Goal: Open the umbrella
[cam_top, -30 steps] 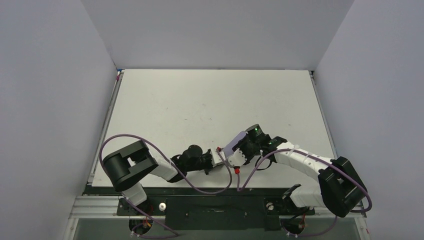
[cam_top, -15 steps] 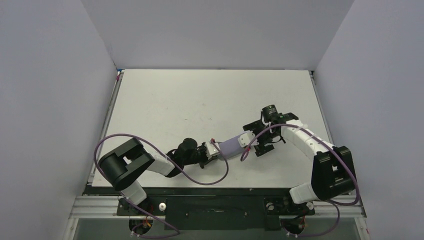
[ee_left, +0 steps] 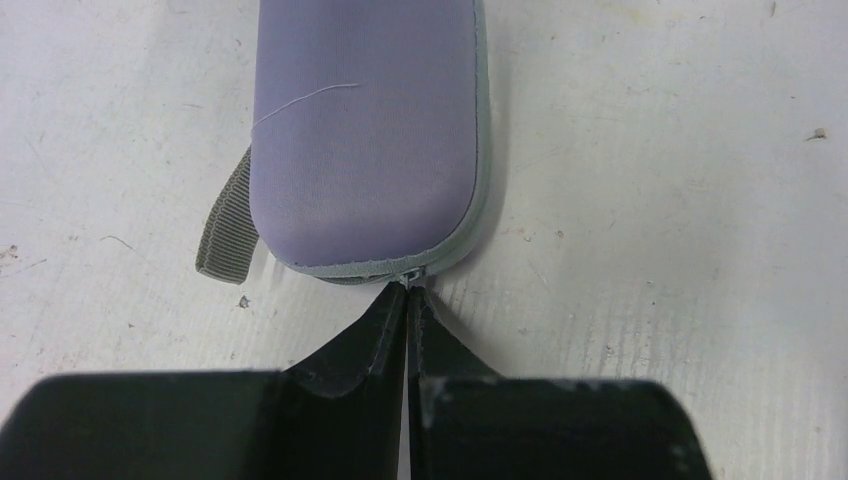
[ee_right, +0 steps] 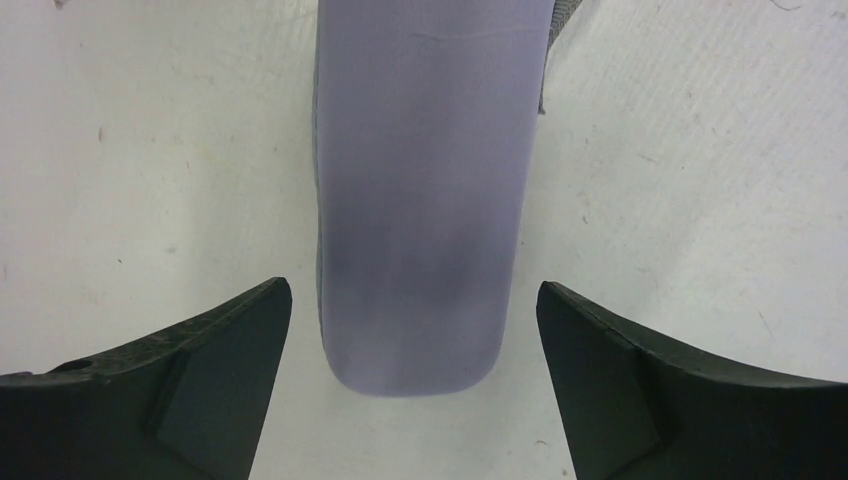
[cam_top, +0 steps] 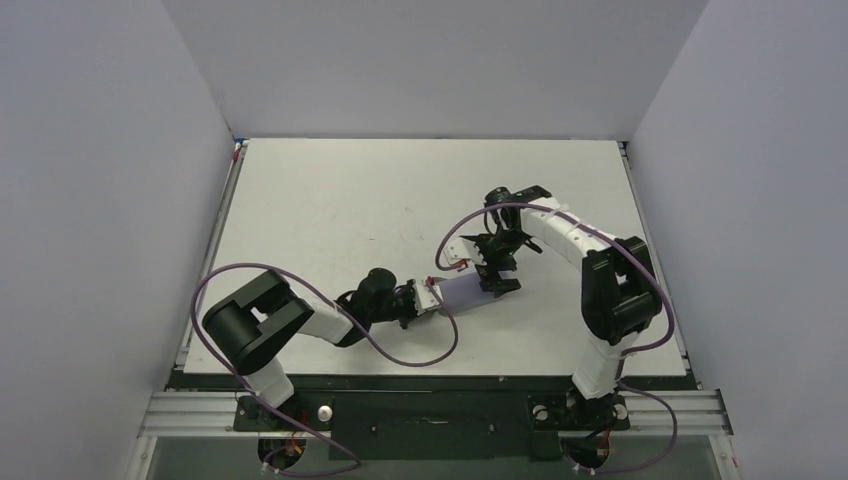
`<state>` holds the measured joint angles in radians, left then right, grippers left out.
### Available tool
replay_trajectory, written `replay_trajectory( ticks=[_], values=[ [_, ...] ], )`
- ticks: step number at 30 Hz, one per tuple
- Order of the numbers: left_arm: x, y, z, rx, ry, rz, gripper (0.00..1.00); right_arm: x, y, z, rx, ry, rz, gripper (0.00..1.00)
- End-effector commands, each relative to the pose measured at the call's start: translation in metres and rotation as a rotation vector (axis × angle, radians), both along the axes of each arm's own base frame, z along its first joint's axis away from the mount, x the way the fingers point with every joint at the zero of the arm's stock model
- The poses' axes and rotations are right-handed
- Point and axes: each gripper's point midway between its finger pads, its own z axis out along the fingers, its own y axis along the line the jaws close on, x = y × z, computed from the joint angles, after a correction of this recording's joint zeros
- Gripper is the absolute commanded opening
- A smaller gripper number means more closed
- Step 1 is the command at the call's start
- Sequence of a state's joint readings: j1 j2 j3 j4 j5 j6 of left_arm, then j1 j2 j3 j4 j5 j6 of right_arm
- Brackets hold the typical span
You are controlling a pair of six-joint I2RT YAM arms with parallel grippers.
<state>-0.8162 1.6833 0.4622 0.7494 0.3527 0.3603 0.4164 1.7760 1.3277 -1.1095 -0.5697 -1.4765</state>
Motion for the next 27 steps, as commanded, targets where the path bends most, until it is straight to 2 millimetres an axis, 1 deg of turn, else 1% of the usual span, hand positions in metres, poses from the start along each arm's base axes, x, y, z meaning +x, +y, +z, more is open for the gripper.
replay_trajectory(
  ticks=[1,2,3,4,5,6,7,9,11,13,14,15,18,21,22,23,24,25,26,27],
  values=[
    [0.008,-0.003,0.003,0.013,-0.03,-0.016,0.0,-0.006,0.016,0.003,-0.009,0.113,-0.129,0.87],
    [0.011,-0.002,0.003,0.015,-0.032,0.003,0.0,0.003,0.019,-0.003,-0.013,0.1,-0.157,0.84],
    [0.012,-0.002,0.005,0.012,-0.033,0.011,0.0,0.007,0.015,-0.01,-0.045,0.106,-0.222,0.82],
    [0.013,-0.001,0.006,0.009,-0.031,0.025,0.0,0.017,0.016,-0.014,-0.047,0.082,-0.252,0.78],
    [0.013,0.0,0.006,0.01,-0.027,0.03,0.0,0.02,0.011,-0.021,-0.08,0.087,-0.292,0.75],
    [0.013,0.001,0.006,0.008,-0.023,0.037,0.0,0.024,0.01,-0.022,-0.088,0.082,-0.307,0.7],
    [0.013,0.002,0.005,0.011,-0.019,0.041,0.0,0.026,0.008,-0.025,-0.104,0.088,-0.33,0.67],
    [0.014,0.004,0.006,0.014,-0.017,0.057,0.0,0.025,0.007,-0.025,-0.113,0.09,-0.348,0.56],
    [0.017,0.006,0.008,0.018,-0.021,0.088,0.0,0.023,0.007,-0.028,-0.125,0.09,-0.383,0.53],
    [0.011,0.005,0.013,0.018,-0.032,0.092,0.0,0.023,0.01,-0.031,-0.132,0.082,-0.43,0.47],
    [0.008,0.006,0.012,0.023,-0.032,0.091,0.0,0.022,0.01,-0.032,-0.142,0.093,-0.474,0.45],
    [0.004,0.004,0.016,0.018,-0.041,0.088,0.0,0.024,0.01,-0.034,-0.141,0.091,-0.495,0.43],
    [-0.01,0.001,0.014,0.019,-0.009,0.092,0.0,0.028,0.011,-0.037,-0.146,0.119,-0.632,0.41],
    [-0.026,-0.011,0.011,0.009,0.03,0.102,0.0,0.035,0.014,-0.039,-0.131,0.139,-0.728,0.4],
    [-0.026,-0.016,0.014,-0.006,0.029,0.108,0.0,0.036,0.015,-0.038,-0.127,0.147,-0.756,0.4],
    [-0.026,-0.018,0.01,-0.005,0.052,0.13,0.0,0.038,0.017,-0.038,-0.116,0.145,-0.77,0.4],
    [-0.02,-0.023,0.013,-0.019,0.052,0.156,0.0,0.037,0.019,-0.037,-0.107,0.16,-0.796,0.4],
    [-0.019,-0.025,0.006,-0.017,0.083,0.182,0.0,0.039,0.021,-0.036,-0.094,0.163,-0.81,0.4],
    [-0.01,-0.03,0.011,-0.03,0.08,0.213,0.0,0.037,0.025,-0.034,-0.081,0.183,-0.84,0.4],
    [-0.007,-0.031,0.004,-0.02,0.101,0.235,0.0,0.038,0.028,-0.034,-0.067,0.19,-0.857,0.4]
  ],
)
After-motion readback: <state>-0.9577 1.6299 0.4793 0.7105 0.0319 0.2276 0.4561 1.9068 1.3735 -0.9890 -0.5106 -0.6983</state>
